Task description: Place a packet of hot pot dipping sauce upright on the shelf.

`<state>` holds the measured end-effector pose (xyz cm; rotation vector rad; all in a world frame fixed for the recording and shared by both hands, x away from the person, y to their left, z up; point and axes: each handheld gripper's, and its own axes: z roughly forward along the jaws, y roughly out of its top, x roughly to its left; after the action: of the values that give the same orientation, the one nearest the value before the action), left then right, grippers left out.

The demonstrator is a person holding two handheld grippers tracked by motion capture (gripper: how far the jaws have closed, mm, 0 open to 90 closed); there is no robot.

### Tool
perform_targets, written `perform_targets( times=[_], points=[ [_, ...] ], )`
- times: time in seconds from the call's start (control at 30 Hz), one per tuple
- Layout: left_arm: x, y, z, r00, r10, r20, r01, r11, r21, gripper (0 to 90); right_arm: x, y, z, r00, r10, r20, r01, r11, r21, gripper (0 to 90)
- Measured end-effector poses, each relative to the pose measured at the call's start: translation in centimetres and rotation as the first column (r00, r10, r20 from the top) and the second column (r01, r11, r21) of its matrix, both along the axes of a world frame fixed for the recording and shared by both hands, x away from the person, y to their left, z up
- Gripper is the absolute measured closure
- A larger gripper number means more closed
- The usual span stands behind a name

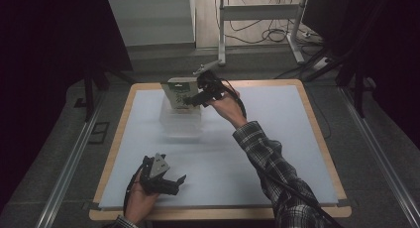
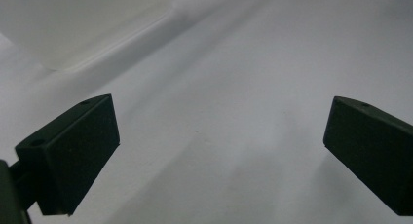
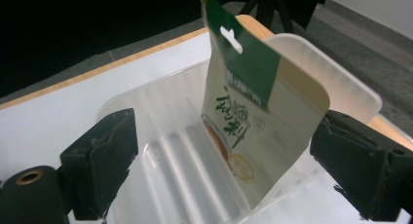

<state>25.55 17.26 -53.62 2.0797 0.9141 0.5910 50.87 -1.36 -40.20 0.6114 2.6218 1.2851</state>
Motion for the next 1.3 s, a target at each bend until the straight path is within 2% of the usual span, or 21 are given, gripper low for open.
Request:
perform_targets(
  times=[0.2,0.4,0.57,0.67,1.17,1.3],
  points=[
    [0.0,-0.1,0.0,1.0000,-0.009,-0.003,0.009,0.9999,0.009,0.0,-0.4,-1.4,0.0,0.9995,-0.021,-0.024,0.021,1.000,0.018,5.8],
    [0.0,-0.1,0.0,1.0000,-0.008,-0.001,0.008,1.0000,0.005,0.0,-1.0,-2.9,0.1,0.9996,-0.027,-0.013,0.027,0.999,0.031,3.1],
    [0.0,-0.2,-0.1,0.9997,-0.022,-0.012,0.022,0.9998,-0.002,0.0,-1.7,-4.0,0.0,0.9995,-0.023,-0.023,0.024,0.999,0.047,0.0],
    [0.0,-0.1,0.0,0.9997,-0.023,-0.009,0.023,0.9997,-0.004,0.0,-2.2,-4.6,-0.3,0.9997,-0.017,-0.016,0.018,0.999,0.040,0.0],
    [0.0,-0.1,0.0,0.9999,-0.016,-0.003,0.016,0.9998,-0.010,0.0,-4.9,-7.9,-1.6,0.9988,-0.029,-0.040,0.031,0.999,0.042,0.0],
    [0.0,-0.1,0.0,0.9999,-0.017,-0.004,0.017,0.9998,-0.007,0.0,-5.8,-8.8,-2.2,0.9986,-0.035,-0.040,0.036,0.999,0.013,0.0]
  ],
)
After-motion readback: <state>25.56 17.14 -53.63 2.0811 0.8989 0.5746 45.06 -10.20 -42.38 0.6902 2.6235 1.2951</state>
